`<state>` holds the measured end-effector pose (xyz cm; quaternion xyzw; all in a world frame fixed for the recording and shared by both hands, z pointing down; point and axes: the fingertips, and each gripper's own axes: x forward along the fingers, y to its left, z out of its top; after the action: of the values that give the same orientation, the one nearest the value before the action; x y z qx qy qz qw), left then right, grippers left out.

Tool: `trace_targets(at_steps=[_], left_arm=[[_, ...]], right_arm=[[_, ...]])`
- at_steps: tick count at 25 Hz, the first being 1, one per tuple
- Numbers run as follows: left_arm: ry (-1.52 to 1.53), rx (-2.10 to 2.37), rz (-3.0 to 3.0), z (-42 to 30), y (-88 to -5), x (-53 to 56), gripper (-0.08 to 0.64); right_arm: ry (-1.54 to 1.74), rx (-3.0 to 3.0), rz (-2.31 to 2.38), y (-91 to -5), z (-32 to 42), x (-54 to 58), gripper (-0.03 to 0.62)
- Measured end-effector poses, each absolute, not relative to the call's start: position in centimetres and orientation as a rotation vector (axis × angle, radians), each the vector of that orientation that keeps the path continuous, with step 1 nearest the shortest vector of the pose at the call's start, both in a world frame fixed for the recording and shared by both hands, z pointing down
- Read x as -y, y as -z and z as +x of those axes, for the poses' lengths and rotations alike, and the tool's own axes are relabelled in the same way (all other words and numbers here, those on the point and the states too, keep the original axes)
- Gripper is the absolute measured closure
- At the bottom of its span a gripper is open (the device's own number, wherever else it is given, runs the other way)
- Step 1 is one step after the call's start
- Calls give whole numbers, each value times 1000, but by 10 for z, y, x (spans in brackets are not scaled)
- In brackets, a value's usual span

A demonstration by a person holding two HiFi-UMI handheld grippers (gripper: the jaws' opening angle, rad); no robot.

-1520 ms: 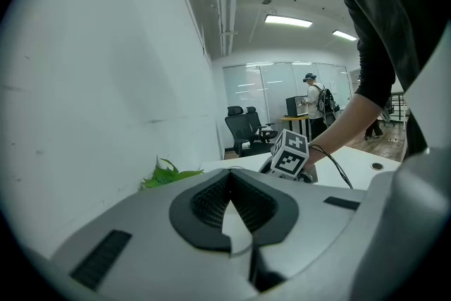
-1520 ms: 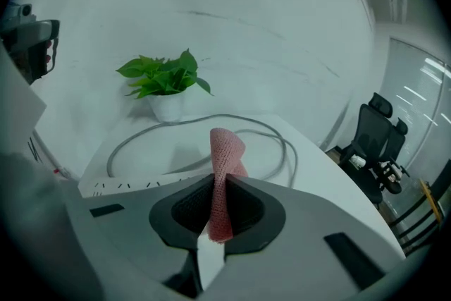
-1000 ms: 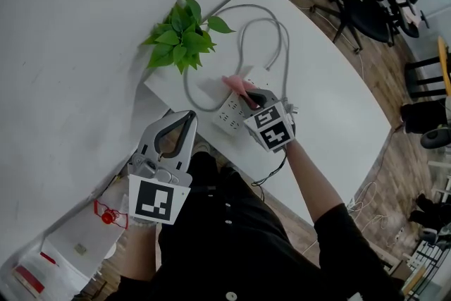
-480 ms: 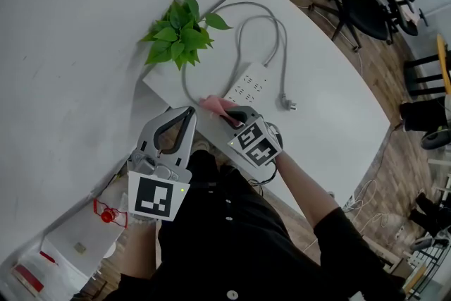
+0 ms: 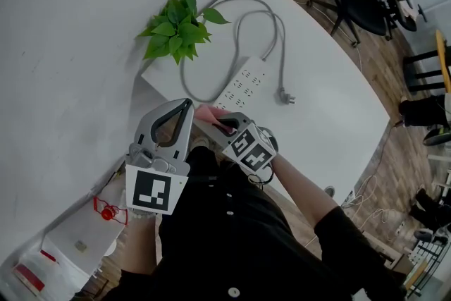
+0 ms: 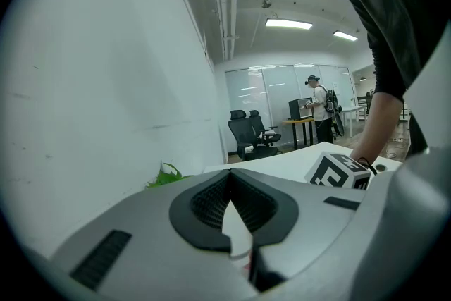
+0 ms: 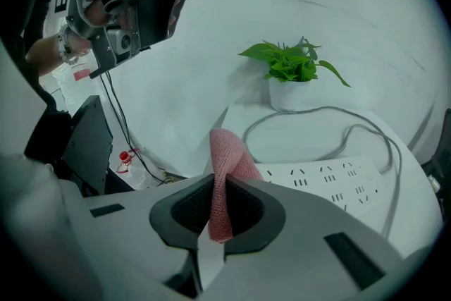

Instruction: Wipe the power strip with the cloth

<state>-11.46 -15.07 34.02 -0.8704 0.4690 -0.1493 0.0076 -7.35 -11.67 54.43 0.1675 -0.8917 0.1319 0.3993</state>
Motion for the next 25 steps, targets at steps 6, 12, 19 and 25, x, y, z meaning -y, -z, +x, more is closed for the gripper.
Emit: trace_targets(at_steps=[6,12,19,25], left_arm=[[457,-1455,-2705,-115,-337,154,548],[455,-1431,-2704,-112,-336,155,548],[451,-1387,-2725,-101,-335,159,548],[438,-1318,-2738,-84,-329,163,548]], right_arm=[[-331,2228,401,-549,-63,107,535],[-342,2235,427,-541,-46,100,535],[-367,2284,687,-514,-14,118,535],[-346,2311,1096,-467,23,155,535]])
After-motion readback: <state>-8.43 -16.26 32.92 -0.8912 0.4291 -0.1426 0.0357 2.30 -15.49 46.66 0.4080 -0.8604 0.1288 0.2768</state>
